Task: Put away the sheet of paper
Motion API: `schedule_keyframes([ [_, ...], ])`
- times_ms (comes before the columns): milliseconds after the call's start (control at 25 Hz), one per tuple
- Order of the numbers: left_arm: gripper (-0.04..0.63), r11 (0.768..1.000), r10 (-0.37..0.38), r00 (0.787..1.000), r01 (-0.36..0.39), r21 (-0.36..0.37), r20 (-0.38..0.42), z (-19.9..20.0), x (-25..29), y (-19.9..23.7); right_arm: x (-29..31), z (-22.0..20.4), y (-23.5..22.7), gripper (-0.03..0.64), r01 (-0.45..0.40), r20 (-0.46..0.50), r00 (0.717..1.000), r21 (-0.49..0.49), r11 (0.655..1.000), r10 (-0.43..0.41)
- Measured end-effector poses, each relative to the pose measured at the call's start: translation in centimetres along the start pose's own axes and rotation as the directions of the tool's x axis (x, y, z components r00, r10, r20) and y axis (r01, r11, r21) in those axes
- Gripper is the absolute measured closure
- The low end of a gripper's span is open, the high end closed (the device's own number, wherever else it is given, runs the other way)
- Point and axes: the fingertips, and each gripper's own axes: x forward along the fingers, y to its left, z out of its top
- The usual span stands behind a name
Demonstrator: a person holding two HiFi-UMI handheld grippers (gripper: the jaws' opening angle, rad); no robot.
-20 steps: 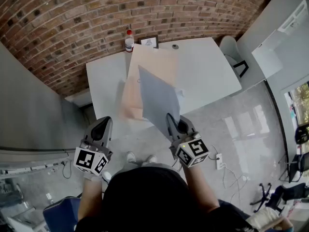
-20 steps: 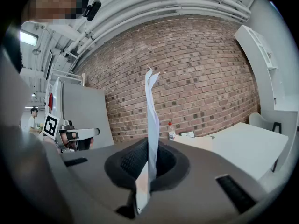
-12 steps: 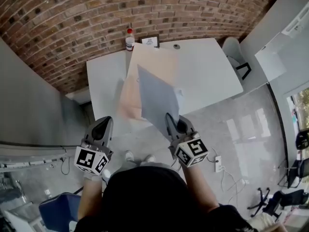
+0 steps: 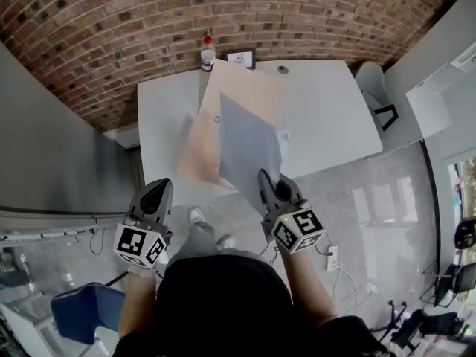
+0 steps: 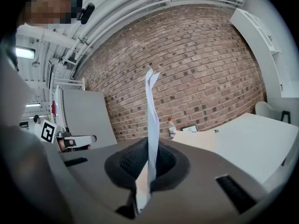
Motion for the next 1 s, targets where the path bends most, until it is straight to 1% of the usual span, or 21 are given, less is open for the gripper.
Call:
schedule_keyframes([
  [280,0.592,0.999,0.005,1.000,-0.006,-0.036,-0.021,-0.8,3.8,3.7,4.7,0.0,-2.1,0.607,0.001,-0.047,0.999,0.009,1.000,0.000],
  [720,0.593,0.996,-0.048,0.997,0.044,-0.083,-0.055,-1.2,11.4,12.4,15.7,0.8,-4.2,0.609,0.016,-0.132,0.991,0.002,1.000,-0.015],
  [880,0.592,0.994,-0.071,0.994,0.064,-0.093,-0.078,-2.1,12.9,14.1,18.7,1.0,-5.0,0.607,0.017,-0.161,0.987,-0.010,1.000,-0.018],
  [1000,0.592,0.992,-0.071,0.992,0.060,-0.108,-0.104,-3.0,13.7,14.8,20.3,1.2,-6.0,0.608,0.014,-0.181,0.983,-0.017,1.000,-0.017],
])
